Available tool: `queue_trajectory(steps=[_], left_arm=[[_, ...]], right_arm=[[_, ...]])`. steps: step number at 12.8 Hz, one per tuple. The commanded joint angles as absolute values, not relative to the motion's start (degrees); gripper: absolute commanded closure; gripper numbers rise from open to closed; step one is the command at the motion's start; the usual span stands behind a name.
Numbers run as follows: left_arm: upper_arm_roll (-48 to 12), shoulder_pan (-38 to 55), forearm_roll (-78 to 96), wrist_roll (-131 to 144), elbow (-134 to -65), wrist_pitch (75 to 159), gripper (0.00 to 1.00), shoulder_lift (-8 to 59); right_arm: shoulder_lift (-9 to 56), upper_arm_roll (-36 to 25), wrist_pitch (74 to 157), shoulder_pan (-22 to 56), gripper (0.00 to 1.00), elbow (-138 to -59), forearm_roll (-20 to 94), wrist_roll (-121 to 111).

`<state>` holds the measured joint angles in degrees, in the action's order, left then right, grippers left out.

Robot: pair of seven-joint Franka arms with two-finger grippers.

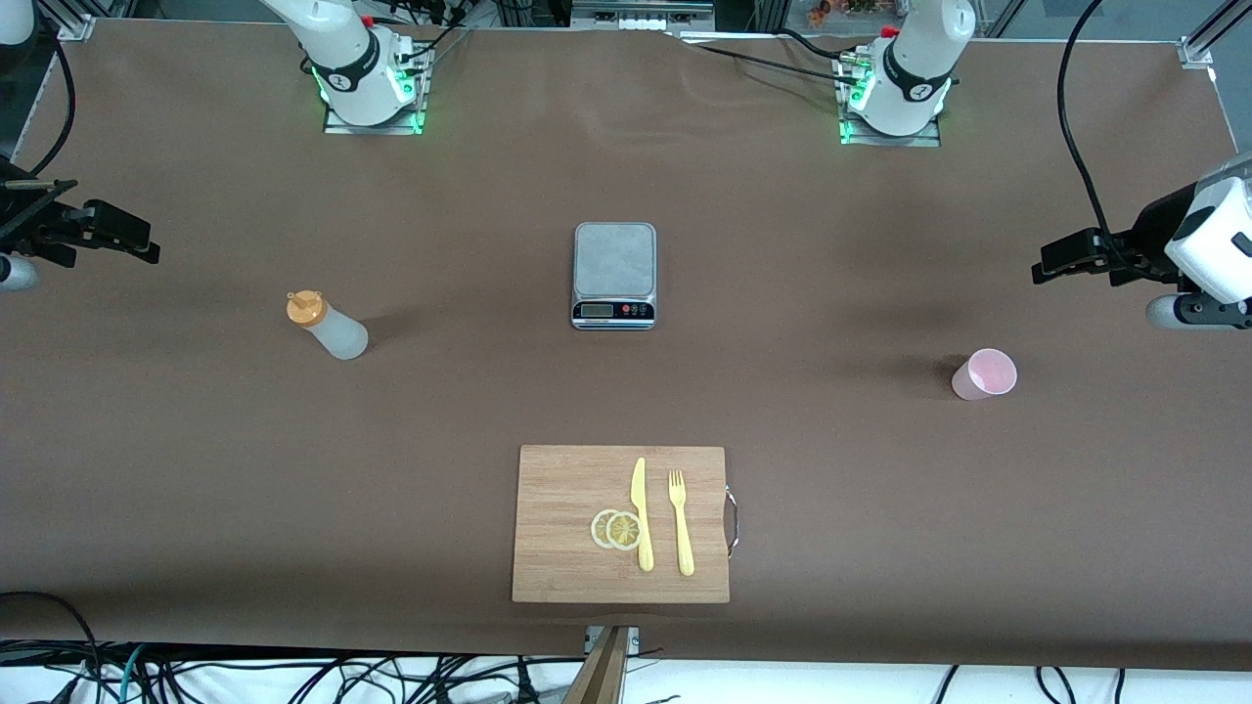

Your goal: Add sauce to pink cup with both arms

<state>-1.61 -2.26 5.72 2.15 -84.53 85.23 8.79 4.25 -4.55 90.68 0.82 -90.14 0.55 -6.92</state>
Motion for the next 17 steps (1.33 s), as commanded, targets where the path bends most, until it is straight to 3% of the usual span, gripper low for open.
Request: queue_trajectory(steps=[1, 10, 17], left_arm=[[-1.67, -2.20, 4.31, 2.81, -83.41, 84.29, 0.00, 9.23], [-0.80, -5.09, 4.48, 1.76, -83.85, 84.73, 0.00, 12.91], [1.58, -6.33, 1.41, -7.65, -88.41, 95.42, 0.00, 20.56]], right_arm=[[4.83, -4.13, 89.91, 0.53, 0.00, -88.51, -0.26, -6.50], [4.83, -4.13, 89.82, 0.35, 0.00, -88.51, -0.18, -6.50], [4.92, -4.13, 90.00, 0.35, 0.00, -88.51, -0.09, -6.42]])
